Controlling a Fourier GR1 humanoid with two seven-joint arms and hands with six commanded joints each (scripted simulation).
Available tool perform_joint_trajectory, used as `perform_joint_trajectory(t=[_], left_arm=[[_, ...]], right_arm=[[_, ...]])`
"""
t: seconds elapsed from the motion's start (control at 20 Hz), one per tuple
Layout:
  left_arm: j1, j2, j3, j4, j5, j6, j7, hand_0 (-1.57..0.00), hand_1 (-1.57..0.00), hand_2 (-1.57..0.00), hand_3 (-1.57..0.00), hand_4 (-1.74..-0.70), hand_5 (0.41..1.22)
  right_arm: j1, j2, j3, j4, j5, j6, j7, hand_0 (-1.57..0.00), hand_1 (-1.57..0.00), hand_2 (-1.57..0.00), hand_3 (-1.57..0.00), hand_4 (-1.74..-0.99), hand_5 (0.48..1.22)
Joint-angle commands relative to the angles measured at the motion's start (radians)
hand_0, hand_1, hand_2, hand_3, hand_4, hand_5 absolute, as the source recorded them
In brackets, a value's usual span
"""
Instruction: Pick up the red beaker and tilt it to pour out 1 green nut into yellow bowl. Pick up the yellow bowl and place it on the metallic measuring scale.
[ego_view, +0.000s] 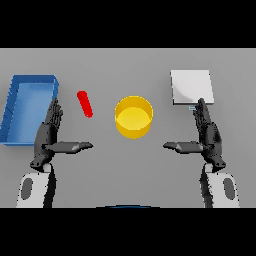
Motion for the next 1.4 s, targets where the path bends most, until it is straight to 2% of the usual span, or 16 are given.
perform_joint_trajectory(t=[0.0,0.25,0.3,0.35,0.4,0.5,0.75,0.8,0.85,1.0,1.1,1.2,1.35], left_arm=[[0.0,0.001,0.001,0.0,0.001,0.0,0.0,0.0,0.0,0.0,0.0,-1.15,0.599],[-0.002,0.019,0.017,0.009,0.013,-0.01,-0.002,0.0,0.0,0.0,0.0,-1.15,0.599],[0.026,0.048,-0.011,-0.034,-0.023,-0.022,-0.013,0.0,0.0,0.0,0.0,-1.15,0.599],[0.052,0.059,-0.038,-0.07,-0.051,-0.025,-0.011,0.0,0.0,0.0,0.0,-1.16,0.599],[0.069,0.067,-0.051,-0.093,-0.065,-0.03,-0.007,0.0,0.0,0.0,0.0,-1.16,0.599],[0.083,0.074,-0.066,-0.127,-0.074,-0.033,0.035,0.0,0.0,0.0,0.0,-1.16,0.599],[0.07,0.086,-0.087,-0.122,-0.115,-0.03,0.061,0.0,0.0,0.0,0.0,-1.16,0.602],[0.057,0.08,-0.091,-0.091,-0.126,-0.029,0.05,0.0,0.0,0.0,0.0,-1.16,0.604],[0.042,0.077,-0.089,-0.06,-0.131,-0.026,0.04,0.0,0.0,0.0,0.0,-1.17,0.605],[-0.044,0.066,-0.084,0.044,-0.16,-0.009,0.018,0.0,0.0,0.0,0.0,-1.22,0.622],[-0.087,0.062,-0.076,0.113,-0.176,0.006,-0.009,0.0,0.0,0.0,0.0,-1.23,0.629],[-0.149,0.059,-0.064,0.179,-0.176,0.008,-0.006,0.0,0.0,0.0,0.0,-1.24,0.641],[-0.215,0.059,-0.039,0.278,-0.176,0.017,-0.043,0.0,0.0,0.0,0.0,-1.26,0.668]], right_arm=[[-0.001,0.003,0.002,0.0,0.001,-0.002,0.001,0.0,0.0,0.0,0.0,-1.167,0.599],[-0.005,0.022,0.018,-0.004,0.016,-0.014,-0.002,0.0,0.0,0.0,0.0,-1.167,0.599],[0.026,-0.023,0.062,-0.036,0.136,-0.048,-0.063,0.0,0.0,0.0,0.0,-1.167,0.599],[0.047,-0.038,0.089,-0.05,0.212,-0.078,-0.084,0.0,0.0,0.0,0.0,-1.163,0.595],[0.062,-0.041,0.111,-0.064,0.257,-0.093,-0.093,0.0,0.0,0.0,0.0,-1.162,0.594],[0.082,-0.046,0.137,-0.096,0.308,-0.105,-0.067,0.0,0.0,0.0,0.0,-1.159,0.59],[0.101,-0.039,0.141,-0.131,0.291,-0.095,-0.057,0.0,0.0,0.0,0.0,-1.199,0.603],[0.096,-0.034,0.139,-0.122,0.277,-0.085,-0.055,0.0,0.0,0.0,0.0,-1.212,0.607],[0.105,-0.031,0.142,-0.123,0.269,-0.079,-0.077,0.0,0.0,0.0,0.0,-1.224,0.611],[0.098,-0.035,0.147,-0.125,0.287,-0.085,-0.065,0.0,0.0,0.0,0.0,-1.246,0.627],[0.107,-0.034,0.143,-0.122,0.275,-0.081,-0.093,0.0,0.0,0.0,0.0,-1.26,0.633],[0.099,-0.028,0.139,-0.121,0.261,-0.077,-0.084,0.0,0.0,0.0,0.0,-1.273,0.632],[0.091,-0.039,0.134,-0.122,0.267,-0.079,-0.073,0.0,0.0,0.0,0.0,-1.278,0.634]])
